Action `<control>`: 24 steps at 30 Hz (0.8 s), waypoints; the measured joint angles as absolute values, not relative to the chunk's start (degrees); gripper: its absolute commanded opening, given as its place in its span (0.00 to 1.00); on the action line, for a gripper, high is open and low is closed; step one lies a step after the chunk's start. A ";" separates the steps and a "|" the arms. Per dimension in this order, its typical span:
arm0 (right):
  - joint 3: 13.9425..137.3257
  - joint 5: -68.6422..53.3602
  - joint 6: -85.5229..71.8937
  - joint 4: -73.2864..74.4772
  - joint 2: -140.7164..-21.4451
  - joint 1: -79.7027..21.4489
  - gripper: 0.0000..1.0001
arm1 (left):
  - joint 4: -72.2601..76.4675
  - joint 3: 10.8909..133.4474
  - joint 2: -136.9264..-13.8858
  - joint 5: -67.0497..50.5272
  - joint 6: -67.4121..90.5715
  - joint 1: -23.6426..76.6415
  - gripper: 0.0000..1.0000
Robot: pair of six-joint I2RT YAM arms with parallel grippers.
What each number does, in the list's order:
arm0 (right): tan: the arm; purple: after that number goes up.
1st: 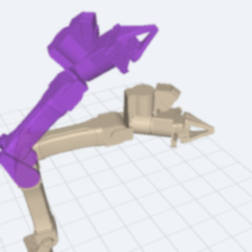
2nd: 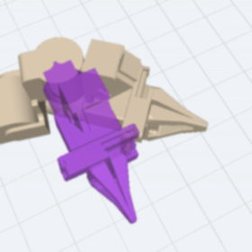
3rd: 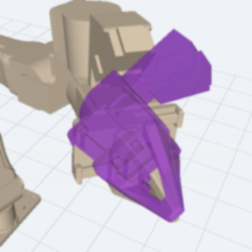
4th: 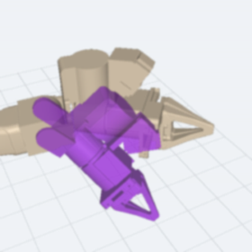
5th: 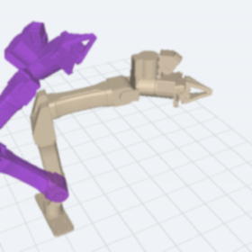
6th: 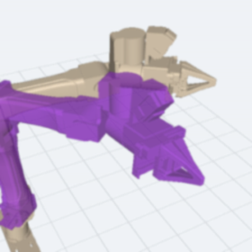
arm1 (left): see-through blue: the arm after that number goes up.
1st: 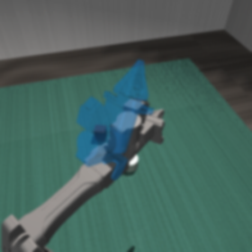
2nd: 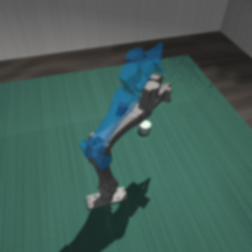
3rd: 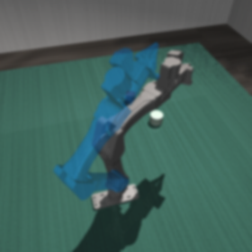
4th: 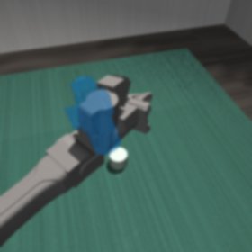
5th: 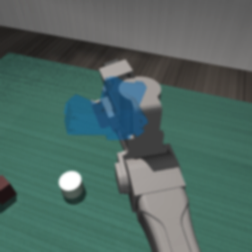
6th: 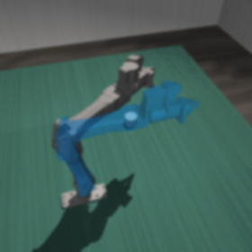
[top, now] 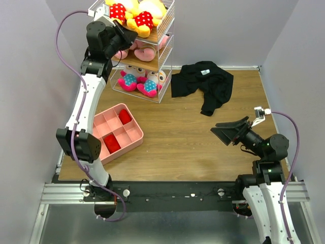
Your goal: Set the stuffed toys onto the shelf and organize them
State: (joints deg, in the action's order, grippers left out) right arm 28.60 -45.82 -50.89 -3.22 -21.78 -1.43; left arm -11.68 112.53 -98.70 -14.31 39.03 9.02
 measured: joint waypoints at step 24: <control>28.64 -45.67 -43.40 8.67 -21.45 -1.43 1.00 | -21.50 93.23 -82.56 -8.64 33.71 9.50 0.72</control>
